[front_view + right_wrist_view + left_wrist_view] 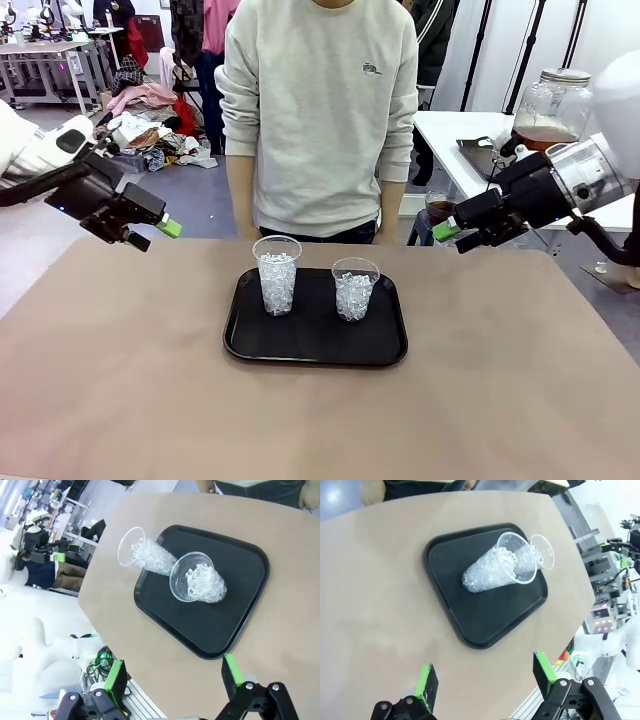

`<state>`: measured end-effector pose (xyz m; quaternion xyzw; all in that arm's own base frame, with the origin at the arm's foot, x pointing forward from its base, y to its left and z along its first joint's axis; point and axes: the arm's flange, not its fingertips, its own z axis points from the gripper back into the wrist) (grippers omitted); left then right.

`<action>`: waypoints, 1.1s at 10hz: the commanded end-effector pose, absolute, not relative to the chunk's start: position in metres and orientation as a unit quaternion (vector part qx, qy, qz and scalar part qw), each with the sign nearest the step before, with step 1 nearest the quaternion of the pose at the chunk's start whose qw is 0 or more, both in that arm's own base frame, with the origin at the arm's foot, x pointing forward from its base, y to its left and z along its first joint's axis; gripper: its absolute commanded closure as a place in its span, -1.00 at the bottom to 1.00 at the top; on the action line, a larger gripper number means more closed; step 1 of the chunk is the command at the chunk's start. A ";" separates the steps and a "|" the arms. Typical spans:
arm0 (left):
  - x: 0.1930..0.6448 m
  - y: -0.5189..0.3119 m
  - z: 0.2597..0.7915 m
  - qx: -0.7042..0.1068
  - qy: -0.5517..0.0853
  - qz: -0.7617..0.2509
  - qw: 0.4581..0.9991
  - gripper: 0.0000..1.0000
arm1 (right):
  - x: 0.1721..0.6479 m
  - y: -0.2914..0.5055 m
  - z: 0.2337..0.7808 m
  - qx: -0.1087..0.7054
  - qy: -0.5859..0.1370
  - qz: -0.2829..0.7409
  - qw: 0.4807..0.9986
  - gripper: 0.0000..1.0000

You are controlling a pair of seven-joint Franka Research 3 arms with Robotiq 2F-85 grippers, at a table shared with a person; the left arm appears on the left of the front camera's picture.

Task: Pour the drink into the iced cup.
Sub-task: Pick up the iced cup indicated by the human and present it to them.

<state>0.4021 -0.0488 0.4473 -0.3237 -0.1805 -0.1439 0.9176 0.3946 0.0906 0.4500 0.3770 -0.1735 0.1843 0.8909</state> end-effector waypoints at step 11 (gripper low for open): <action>0.446 -0.016 0.432 -0.443 -0.179 0.003 0.878 -1.00 | 0.426 0.060 0.444 0.496 -0.113 0.055 0.859 -1.00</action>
